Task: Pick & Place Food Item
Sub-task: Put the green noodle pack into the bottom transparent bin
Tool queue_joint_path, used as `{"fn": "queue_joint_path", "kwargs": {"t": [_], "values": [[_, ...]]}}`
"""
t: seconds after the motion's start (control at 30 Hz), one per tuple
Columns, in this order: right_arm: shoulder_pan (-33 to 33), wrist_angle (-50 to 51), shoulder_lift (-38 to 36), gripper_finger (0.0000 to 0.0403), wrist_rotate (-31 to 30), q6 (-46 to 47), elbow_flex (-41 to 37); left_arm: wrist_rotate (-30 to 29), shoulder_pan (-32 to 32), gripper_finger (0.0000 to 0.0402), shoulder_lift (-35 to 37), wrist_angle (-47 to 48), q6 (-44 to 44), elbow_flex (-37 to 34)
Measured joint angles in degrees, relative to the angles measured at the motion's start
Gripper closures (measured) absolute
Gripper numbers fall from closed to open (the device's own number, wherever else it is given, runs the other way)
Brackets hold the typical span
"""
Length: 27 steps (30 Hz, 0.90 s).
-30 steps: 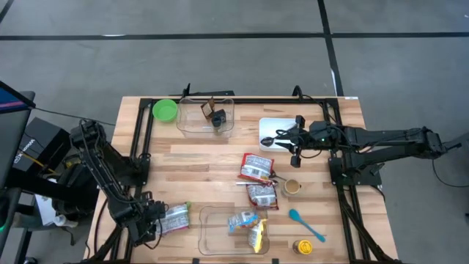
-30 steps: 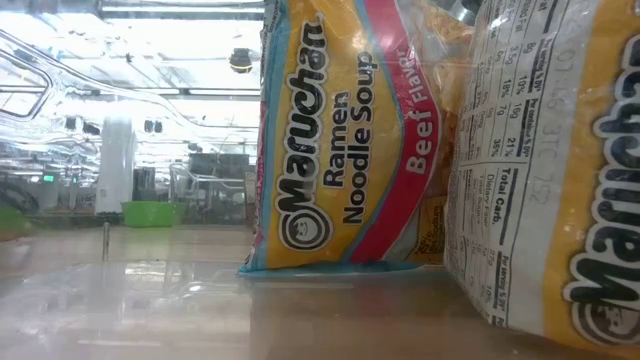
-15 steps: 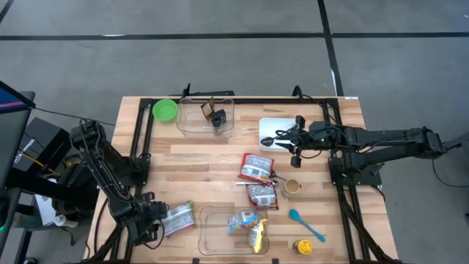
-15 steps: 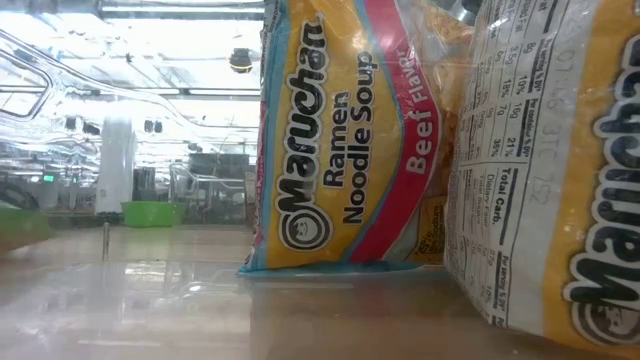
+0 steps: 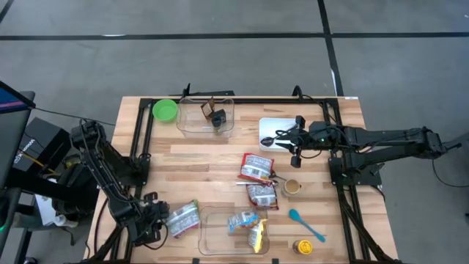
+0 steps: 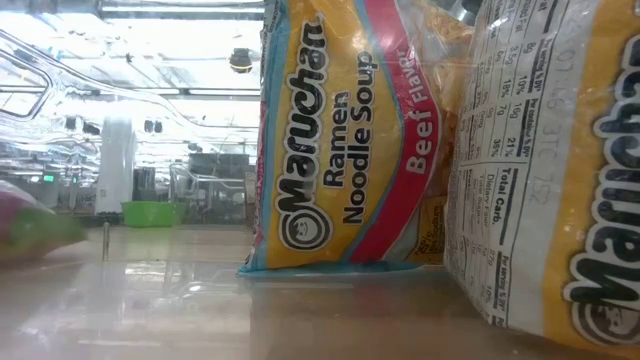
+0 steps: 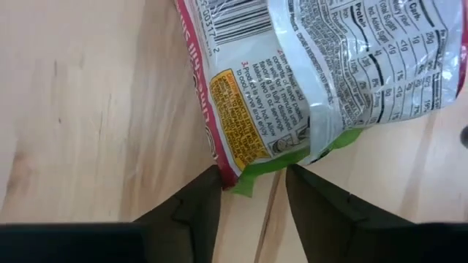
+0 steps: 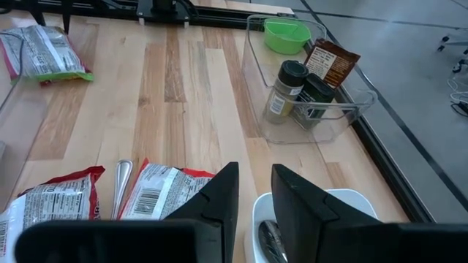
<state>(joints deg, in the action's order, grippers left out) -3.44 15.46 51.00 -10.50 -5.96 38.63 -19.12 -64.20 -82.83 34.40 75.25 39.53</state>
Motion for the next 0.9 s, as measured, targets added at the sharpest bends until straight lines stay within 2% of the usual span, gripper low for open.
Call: {"fn": "queue_joint_path", "kwargs": {"t": [0.27,0.57,0.9], "values": [[0.0,0.24,0.0,0.0326,0.02,0.22,0.0,-1.15,0.0,0.0314,0.0,-1.85,0.06,0.0],[0.0,0.83,0.0,0.0326,0.07,0.46,0.0,-5.04,0.0,0.0393,-0.02,-3.58,0.08,0.0],[0.0,0.83,0.0,0.0326,0.06,0.46,0.0,-5.07,0.0,0.04,0.14,-3.7,0.06,0.0]]}}
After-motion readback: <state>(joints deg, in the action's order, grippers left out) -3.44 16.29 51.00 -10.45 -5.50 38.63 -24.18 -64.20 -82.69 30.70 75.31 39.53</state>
